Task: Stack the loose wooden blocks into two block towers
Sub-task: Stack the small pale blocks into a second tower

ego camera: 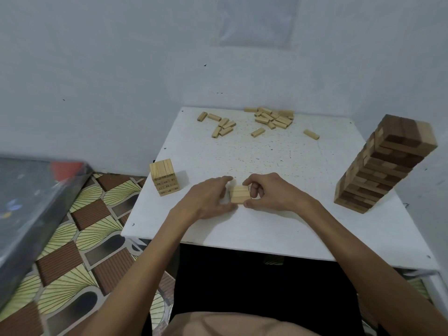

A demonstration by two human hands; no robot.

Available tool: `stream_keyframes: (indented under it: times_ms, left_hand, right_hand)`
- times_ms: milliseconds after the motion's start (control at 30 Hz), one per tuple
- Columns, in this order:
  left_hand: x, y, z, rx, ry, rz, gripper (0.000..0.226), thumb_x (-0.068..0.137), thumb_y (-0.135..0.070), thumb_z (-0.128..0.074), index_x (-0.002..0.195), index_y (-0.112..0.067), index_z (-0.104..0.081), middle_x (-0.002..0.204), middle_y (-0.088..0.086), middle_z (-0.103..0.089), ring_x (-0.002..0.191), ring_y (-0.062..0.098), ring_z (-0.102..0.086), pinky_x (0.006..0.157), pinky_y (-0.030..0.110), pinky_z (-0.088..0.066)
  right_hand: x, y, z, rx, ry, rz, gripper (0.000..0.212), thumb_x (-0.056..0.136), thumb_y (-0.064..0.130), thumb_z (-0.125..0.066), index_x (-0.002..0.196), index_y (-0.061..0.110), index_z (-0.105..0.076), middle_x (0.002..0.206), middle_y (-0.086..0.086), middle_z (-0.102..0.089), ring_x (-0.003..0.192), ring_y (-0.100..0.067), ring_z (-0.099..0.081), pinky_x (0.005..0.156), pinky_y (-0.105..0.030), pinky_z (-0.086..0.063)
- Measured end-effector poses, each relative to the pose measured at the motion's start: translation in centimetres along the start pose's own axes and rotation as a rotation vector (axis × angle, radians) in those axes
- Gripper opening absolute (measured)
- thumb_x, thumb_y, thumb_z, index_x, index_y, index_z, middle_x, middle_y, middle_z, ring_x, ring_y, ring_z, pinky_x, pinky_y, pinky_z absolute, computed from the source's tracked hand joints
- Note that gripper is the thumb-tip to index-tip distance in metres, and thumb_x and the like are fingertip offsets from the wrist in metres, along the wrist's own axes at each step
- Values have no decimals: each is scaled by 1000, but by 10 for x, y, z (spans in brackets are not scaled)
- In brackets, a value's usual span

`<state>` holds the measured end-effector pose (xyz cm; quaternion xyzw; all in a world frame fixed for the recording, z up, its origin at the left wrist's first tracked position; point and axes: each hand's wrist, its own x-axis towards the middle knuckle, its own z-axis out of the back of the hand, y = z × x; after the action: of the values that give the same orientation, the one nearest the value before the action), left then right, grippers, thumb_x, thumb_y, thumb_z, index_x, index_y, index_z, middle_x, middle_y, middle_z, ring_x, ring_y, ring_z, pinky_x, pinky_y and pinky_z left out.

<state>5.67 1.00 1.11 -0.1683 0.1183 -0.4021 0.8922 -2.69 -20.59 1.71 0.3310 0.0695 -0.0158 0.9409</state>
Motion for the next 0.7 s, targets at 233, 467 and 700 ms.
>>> stream_keyframes:
  times_ms: [233, 467, 700]
  left_hand:
    - [6, -7, 10, -24, 93, -72, 37, 96, -34, -64, 129, -18, -58, 100, -7, -61, 90, 15, -55, 77, 29, -43]
    - [8, -12, 16, -31, 148, -29, 32, 95, -28, -66, 123, -13, -62, 101, 2, -65, 91, 23, -58, 81, 38, -50]
    - [12, -13, 15, -13, 166, -27, 33, 96, -25, -64, 126, -13, -61, 95, -2, -60, 85, 19, -56, 74, 32, -47]
  right_hand:
    - [4, 6, 4, -59, 70, -9, 50, 84, 33, -80, 128, 23, -59, 91, 10, -70, 79, 1, -56, 72, -22, -44]
    - [9, 12, 12, -136, 146, -19, 53, 88, 34, -78, 134, 22, -55, 94, 10, -70, 90, 0, -54, 85, -34, -52]
    - [9, 11, 11, -137, 156, -28, 52, 88, 35, -80, 132, 21, -56, 92, 9, -67, 87, -7, -59, 81, -33, -52]
